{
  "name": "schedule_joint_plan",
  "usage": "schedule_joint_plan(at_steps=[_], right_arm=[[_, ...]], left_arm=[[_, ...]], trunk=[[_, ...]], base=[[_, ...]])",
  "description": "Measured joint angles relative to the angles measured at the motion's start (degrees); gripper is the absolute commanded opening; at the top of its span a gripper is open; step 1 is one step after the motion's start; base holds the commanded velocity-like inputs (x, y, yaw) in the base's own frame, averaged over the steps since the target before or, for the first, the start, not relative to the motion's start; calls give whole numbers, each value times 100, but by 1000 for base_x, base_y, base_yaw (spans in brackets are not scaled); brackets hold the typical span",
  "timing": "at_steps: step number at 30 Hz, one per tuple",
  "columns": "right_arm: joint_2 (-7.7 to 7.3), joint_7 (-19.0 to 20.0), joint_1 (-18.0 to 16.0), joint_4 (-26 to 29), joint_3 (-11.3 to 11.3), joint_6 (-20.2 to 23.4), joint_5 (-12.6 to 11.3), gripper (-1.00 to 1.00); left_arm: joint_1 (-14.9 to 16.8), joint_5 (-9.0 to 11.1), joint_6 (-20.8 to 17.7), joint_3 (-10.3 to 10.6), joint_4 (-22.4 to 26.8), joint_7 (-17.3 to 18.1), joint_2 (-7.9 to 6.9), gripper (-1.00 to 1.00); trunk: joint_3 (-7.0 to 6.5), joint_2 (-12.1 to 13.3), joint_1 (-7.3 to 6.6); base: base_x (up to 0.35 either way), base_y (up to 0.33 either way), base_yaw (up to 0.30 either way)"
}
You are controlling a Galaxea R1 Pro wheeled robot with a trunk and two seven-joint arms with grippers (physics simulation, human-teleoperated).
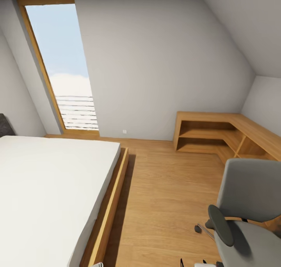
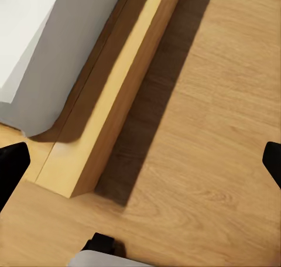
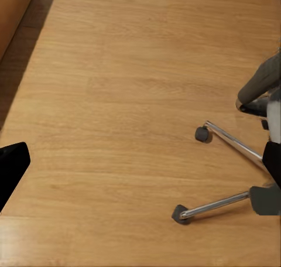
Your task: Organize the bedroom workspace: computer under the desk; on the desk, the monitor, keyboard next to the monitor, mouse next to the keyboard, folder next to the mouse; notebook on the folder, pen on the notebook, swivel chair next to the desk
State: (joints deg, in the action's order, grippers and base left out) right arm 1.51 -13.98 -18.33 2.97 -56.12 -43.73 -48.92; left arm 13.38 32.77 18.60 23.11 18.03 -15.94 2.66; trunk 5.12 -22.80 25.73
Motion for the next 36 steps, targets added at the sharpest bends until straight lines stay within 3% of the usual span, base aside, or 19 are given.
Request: schedule_joint_plan(at_steps=[15, 30, 36], right_arm=[[-10, 0, 0, 1, 0, -1, 0, 100], [-11, 0, 1, 1, 0, -1, 0, 100], [-11, 0, 1, 1, 0, 6, -1, 100]], left_arm=[[1, -4, 0, 1, -1, 1, 0, 100], [1, -2, 0, 1, -1, 1, 0, 100], [0, -4, 0, 4, -1, 5, 5, 100]], trunk=[[0, 1, 2], [-58, 1, 2], [-60, 0, -1]], base=[[97, 0, 16], [4, 0, -120], [226, 0, -8]])
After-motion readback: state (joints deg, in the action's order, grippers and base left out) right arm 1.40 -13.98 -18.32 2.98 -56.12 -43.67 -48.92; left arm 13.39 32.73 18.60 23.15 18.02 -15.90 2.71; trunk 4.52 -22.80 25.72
